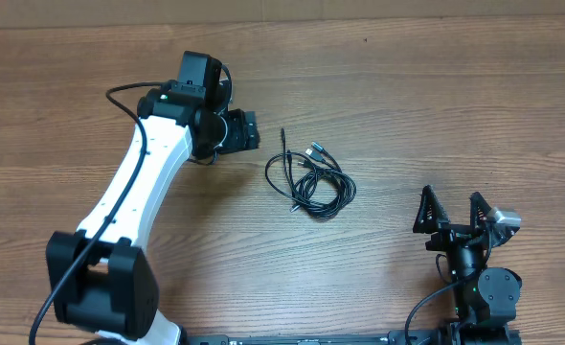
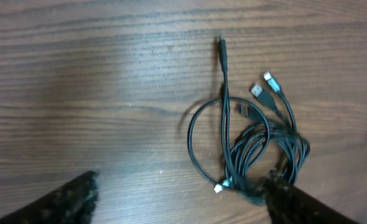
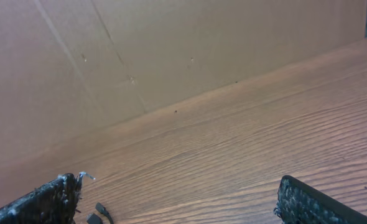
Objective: Untangle cables
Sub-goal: 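Move the left gripper forward over the black cable bundle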
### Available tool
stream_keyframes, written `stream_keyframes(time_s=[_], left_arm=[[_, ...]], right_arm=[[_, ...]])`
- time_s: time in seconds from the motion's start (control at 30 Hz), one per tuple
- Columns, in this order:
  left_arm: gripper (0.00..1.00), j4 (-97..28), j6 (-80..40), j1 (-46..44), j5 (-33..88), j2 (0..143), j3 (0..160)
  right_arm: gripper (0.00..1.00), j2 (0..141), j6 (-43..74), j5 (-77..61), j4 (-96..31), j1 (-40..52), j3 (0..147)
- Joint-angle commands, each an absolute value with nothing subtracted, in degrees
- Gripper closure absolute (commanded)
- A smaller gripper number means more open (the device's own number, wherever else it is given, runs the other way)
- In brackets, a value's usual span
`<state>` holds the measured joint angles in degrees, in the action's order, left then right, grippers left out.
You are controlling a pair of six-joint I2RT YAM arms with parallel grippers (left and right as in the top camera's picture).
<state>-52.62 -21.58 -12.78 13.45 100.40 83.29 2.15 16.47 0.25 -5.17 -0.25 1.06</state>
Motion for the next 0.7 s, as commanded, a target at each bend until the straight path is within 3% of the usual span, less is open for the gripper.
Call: stream_keyframes(time_s=[0.0,0.07,0.67], left_arm=[[0.64,-49.9,-26.8,-12.8,15.1,102.9,84.5],[0.96,-49.3,-30.5,-12.8,15.1,104.0,84.5],[0.93,-51.0,-33.5,-16.4,14.0,114.7,84.5]], right_arm=[[0.00,2.1,16.3,0.3,-4.8,-0.1,0.5],[0.00,2.1,16.3,0.3,-4.8,-0.1,0.5],[0.00,2.1,16.3,0.3,-4.8,-0.1,0.5]])
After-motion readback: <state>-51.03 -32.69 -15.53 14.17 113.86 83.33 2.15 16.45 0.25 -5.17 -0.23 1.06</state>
